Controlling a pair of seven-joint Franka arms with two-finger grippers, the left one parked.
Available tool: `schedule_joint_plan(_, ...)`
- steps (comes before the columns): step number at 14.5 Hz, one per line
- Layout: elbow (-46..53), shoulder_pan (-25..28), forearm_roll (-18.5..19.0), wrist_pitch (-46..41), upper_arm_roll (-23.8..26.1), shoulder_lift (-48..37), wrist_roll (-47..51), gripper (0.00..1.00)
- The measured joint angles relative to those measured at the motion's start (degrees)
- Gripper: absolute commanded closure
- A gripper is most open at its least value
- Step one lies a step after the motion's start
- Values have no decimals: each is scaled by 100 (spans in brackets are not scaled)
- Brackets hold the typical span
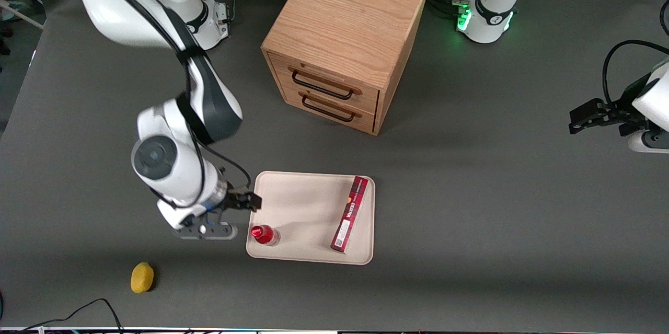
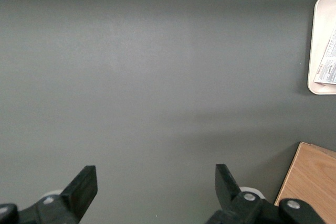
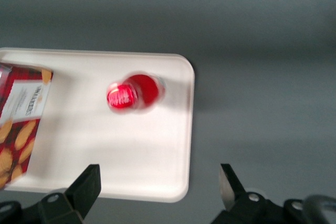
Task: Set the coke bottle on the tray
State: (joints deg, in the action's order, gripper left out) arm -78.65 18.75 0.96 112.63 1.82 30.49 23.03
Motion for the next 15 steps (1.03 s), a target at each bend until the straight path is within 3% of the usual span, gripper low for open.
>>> schedule_joint_plan(4,-2111,-614,-189,-610,42,-2429,-725,0)
schedule_joint_plan(8,-3015,-1684,-309,-1861,49,-4182,-2224,0)
schedule_joint_plan(11,-3087,-2159,-323,-2034,45,-4562,-2651,0)
schedule_joint_plan(15,-2946,-2193,-310,-2032,60,-4474,-2663,0)
